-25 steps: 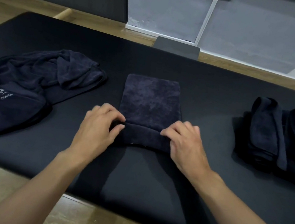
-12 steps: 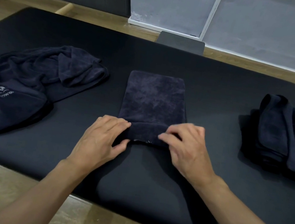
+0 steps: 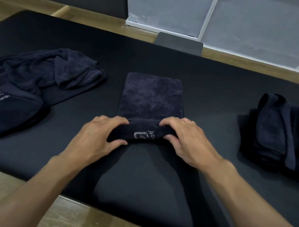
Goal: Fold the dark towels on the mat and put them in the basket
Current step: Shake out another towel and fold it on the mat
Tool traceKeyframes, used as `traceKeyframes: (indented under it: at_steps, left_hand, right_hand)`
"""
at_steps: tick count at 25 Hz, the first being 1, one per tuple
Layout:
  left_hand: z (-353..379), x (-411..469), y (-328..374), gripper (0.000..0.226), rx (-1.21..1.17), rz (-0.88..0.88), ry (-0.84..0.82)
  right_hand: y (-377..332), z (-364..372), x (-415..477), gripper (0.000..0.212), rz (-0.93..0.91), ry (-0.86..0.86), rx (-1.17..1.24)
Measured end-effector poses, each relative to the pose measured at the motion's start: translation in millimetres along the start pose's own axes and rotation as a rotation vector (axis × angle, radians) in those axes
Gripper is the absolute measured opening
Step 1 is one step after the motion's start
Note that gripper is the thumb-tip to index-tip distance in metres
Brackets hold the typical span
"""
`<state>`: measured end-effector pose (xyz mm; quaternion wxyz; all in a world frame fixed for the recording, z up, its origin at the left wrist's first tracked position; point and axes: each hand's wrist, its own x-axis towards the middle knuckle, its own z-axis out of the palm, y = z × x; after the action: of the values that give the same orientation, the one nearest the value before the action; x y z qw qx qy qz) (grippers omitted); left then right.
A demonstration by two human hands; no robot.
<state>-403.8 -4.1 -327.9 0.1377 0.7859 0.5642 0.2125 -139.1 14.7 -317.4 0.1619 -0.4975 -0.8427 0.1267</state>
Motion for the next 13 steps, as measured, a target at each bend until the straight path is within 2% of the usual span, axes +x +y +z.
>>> traceKeyframes:
  at_steps: [2,5,7,9,11,13]
  left_hand:
    - [-3.1,1.5,-0.1,0.036,-0.186,-0.081,0.068]
    - [-4.8,12.0,-3.1,0.022,-0.283,-0.155,0.027]
    - [-3.5,23.3,-2.3,0.014,-0.316,-0.239,0.001]
    - [-3.6,38.7,0.3,0.009,-0.278,-0.334,-0.005]
    - [-2.6,49.6,3.4,0.014,-0.197,-0.370,0.018]
    - [1.9,47.5,5.8,0.014,-0.021,-0.213,0.157]
  right_hand:
    - [3.1,-8.1,7.3,0.022,0.108,-0.085,0.182]
    - [11.8,-15.1,19.9,0.016,0.218,-0.174,0.537]
    - [14.1,-14.5,28.2,0.014,0.265,-0.160,0.588]
    - [13.4,-4.9,31.1,0.013,0.206,0.042,0.296]
    - [8.3,7.5,23.5,0.009,0.010,0.295,-0.063]
    - [10.1,18.6,7.3,0.022,-0.126,0.331,-0.216]
